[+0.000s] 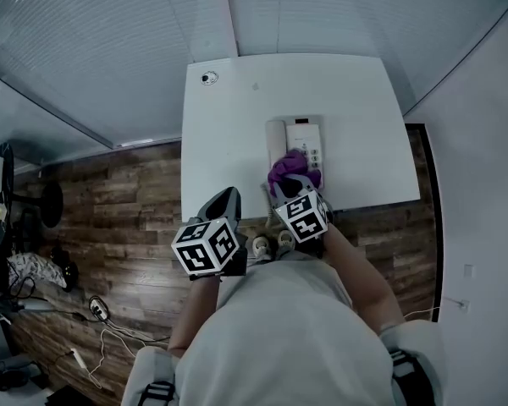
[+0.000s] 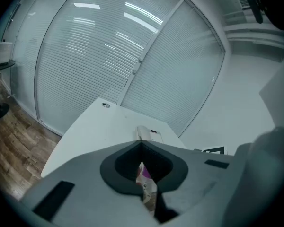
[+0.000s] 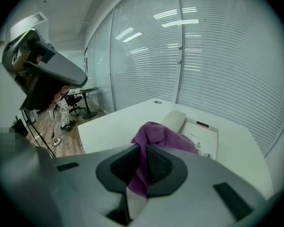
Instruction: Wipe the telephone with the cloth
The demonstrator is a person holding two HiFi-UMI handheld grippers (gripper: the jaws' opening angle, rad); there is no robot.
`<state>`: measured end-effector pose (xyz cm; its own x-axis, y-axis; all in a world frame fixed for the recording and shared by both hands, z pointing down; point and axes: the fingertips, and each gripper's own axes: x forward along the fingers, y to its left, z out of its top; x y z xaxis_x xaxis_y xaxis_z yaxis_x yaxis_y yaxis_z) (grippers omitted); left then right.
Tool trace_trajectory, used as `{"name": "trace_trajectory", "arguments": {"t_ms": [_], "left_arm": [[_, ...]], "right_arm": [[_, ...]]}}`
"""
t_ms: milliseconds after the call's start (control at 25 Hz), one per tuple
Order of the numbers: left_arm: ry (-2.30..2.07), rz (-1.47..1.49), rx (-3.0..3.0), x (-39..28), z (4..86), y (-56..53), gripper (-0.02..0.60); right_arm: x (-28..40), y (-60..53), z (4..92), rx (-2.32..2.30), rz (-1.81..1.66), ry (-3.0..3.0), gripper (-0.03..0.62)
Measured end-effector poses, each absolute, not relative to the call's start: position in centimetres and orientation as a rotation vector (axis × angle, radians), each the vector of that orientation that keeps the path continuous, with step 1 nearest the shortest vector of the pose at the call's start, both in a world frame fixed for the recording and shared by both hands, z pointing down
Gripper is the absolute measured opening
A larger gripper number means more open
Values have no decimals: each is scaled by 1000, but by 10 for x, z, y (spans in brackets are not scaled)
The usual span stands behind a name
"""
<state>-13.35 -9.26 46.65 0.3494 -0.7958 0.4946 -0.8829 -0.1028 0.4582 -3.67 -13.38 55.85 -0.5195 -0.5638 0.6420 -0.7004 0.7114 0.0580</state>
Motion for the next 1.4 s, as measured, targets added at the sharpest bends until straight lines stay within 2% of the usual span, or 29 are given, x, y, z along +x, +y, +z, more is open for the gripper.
{"name": "trace_trajectory", "arguments": {"t_ms": [1400], "left_arm": [[-1328, 165, 1956, -147, 495, -103, 9]], "right_arm": [[-39, -89, 586, 1028, 408, -2222, 44]]}}
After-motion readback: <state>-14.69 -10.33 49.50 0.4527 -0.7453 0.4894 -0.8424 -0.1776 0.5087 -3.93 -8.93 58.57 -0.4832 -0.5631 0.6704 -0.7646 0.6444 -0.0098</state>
